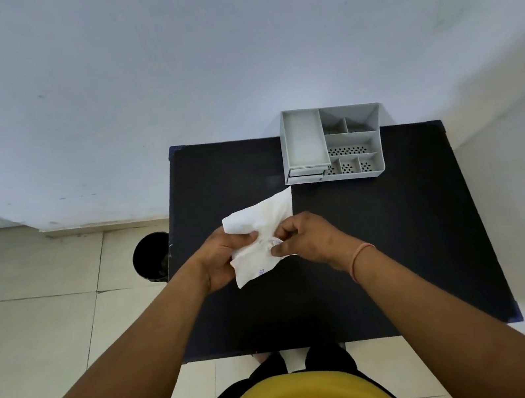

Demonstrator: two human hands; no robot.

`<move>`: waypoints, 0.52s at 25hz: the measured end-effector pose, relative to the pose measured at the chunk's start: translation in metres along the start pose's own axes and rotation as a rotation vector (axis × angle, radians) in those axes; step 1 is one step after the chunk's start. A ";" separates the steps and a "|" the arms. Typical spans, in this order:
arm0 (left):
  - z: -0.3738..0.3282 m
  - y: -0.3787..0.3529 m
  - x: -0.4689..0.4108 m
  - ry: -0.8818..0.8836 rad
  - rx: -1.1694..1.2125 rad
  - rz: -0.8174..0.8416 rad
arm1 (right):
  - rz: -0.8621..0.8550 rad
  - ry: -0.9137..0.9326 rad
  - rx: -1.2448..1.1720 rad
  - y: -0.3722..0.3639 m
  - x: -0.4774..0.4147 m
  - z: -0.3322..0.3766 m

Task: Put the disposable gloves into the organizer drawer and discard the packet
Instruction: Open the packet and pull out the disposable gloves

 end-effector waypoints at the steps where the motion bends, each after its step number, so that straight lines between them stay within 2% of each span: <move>1: -0.003 -0.003 0.001 -0.013 -0.049 -0.001 | 0.022 -0.005 -0.035 0.003 0.005 -0.002; 4: -0.010 -0.010 0.006 0.004 -0.149 -0.053 | 0.136 -0.015 -0.073 0.010 0.019 -0.009; 7: -0.012 -0.019 0.011 0.015 -0.235 0.001 | 0.210 -0.036 -0.125 0.013 0.029 -0.016; 11: -0.011 -0.035 0.013 -0.003 -0.323 0.101 | 0.072 -0.045 -0.180 0.010 0.032 -0.014; 13: -0.012 -0.034 0.012 -0.013 -0.293 0.059 | 0.051 -0.044 -0.240 0.010 0.034 -0.016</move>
Point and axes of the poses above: each hand's wrist, its own x-axis away from the middle knuckle, its own y-axis out of the back of the hand, z = x × y, the point moved 5 cm from there along -x, towards the middle knuckle, and after that the axes turned 3 degrees about -x, right-handed, at the moved point
